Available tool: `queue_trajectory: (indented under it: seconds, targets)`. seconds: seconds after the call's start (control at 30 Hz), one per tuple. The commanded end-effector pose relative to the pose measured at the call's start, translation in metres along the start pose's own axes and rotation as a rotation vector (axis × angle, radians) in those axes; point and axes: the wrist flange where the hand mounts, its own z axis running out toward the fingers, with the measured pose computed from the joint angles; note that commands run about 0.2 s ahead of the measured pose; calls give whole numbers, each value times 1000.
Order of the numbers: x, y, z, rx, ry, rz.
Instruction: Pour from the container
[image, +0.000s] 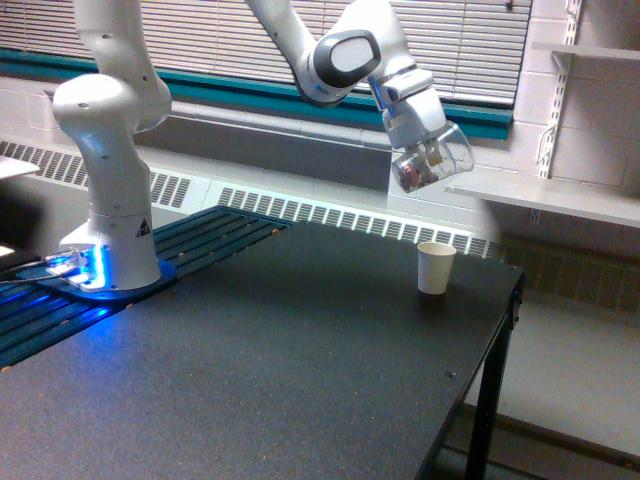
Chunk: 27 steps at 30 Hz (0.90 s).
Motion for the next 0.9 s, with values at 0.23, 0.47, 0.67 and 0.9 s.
queue_trajectory:
  seconds: [0.23, 0.47, 0.67, 0.9]
  targets:
    - [-30, -19, 19, 1, -37, 9]
    - [-46, -22, 35, -12, -80, 2]
    - [-56, -25, 47, -29, -109, -12]
    - [-70, -30, 61, -49, -148, -24]
